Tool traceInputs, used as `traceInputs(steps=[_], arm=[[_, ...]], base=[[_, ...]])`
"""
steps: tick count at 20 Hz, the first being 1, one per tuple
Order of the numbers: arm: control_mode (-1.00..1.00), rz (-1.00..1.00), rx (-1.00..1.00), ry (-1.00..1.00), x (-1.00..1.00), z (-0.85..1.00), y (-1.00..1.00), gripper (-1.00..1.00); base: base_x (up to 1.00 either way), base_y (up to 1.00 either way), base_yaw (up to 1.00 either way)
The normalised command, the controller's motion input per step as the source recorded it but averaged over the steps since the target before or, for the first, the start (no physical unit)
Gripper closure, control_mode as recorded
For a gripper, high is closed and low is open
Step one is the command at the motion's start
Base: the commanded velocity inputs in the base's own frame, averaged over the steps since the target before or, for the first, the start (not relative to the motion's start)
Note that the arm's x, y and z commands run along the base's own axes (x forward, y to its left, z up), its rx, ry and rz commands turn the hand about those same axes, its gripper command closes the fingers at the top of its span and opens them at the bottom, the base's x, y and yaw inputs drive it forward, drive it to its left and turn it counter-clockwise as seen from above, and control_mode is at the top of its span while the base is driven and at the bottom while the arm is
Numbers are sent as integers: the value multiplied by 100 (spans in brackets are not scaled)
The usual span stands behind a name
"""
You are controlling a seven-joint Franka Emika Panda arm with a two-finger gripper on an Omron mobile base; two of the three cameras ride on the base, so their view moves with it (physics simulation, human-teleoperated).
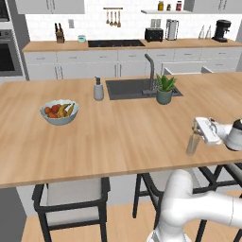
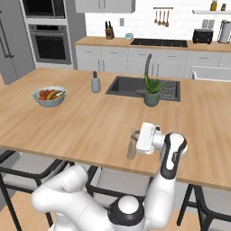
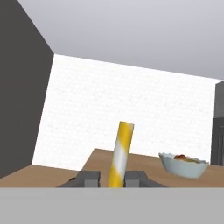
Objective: Take a straw from the drawer in front and place it inside the glass cup on the dining counter.
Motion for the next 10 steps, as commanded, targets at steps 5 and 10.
traceInputs(steps=[5,10], arm=[[-100,0,0,0,0,-5,0,-100],[-100,0,0,-2,-13,0,0,-100]], base=[[0,0,0],[0,0,0]])
